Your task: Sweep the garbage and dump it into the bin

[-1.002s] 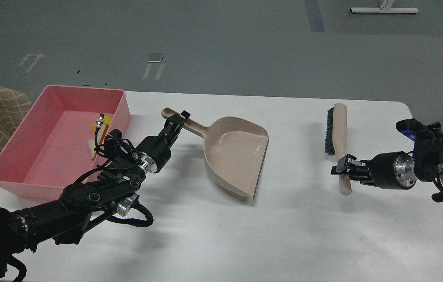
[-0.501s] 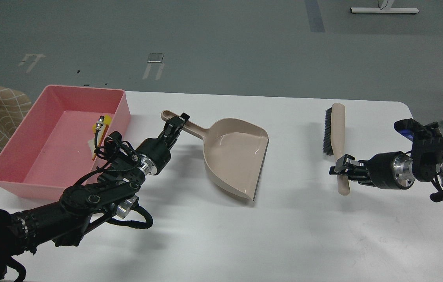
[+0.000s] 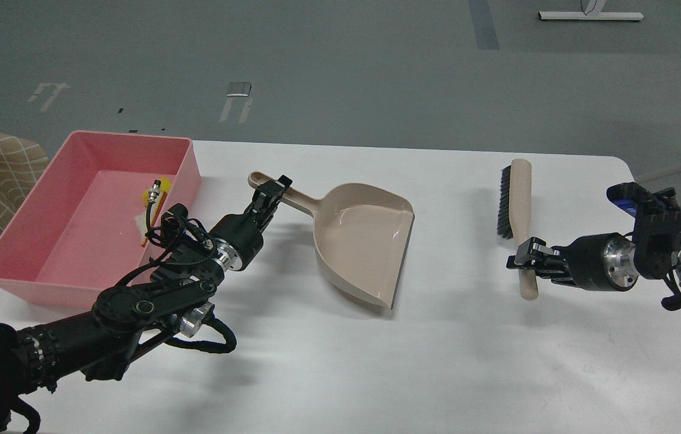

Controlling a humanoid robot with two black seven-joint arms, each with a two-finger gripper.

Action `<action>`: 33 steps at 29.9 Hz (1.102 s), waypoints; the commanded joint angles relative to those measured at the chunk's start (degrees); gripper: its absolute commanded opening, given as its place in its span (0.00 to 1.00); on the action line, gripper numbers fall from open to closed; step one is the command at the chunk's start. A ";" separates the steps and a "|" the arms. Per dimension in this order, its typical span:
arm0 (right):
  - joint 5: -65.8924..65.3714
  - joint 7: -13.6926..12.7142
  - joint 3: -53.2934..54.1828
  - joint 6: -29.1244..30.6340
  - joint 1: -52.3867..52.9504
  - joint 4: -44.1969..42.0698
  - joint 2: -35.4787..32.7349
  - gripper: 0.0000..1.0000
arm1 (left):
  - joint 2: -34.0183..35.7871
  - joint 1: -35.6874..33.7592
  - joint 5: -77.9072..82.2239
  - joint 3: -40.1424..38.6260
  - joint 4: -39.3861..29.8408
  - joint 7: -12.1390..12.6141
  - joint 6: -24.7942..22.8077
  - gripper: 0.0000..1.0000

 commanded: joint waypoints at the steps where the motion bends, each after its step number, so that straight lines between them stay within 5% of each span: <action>1: 0.00 -0.17 0.00 0.00 -0.18 0.00 0.08 0.35 | 0.00 0.01 -0.05 -0.06 -0.09 0.01 0.00 0.52; 8: 0.17 -0.17 0.00 0.00 -0.09 -0.44 0.08 0.55 | 0.00 -0.08 -0.13 -0.24 -0.44 0.01 0.97 0.68; 14: 0.26 -0.08 0.35 0.00 0.26 -0.35 0.08 0.92 | 0.00 0.10 -0.13 -0.24 -0.79 0.01 1.50 0.78; 33: 0.35 -0.79 0.44 0.00 2.19 0.53 -1.24 0.93 | 0.26 1.42 -0.13 -0.06 -3.25 -0.08 5.54 0.87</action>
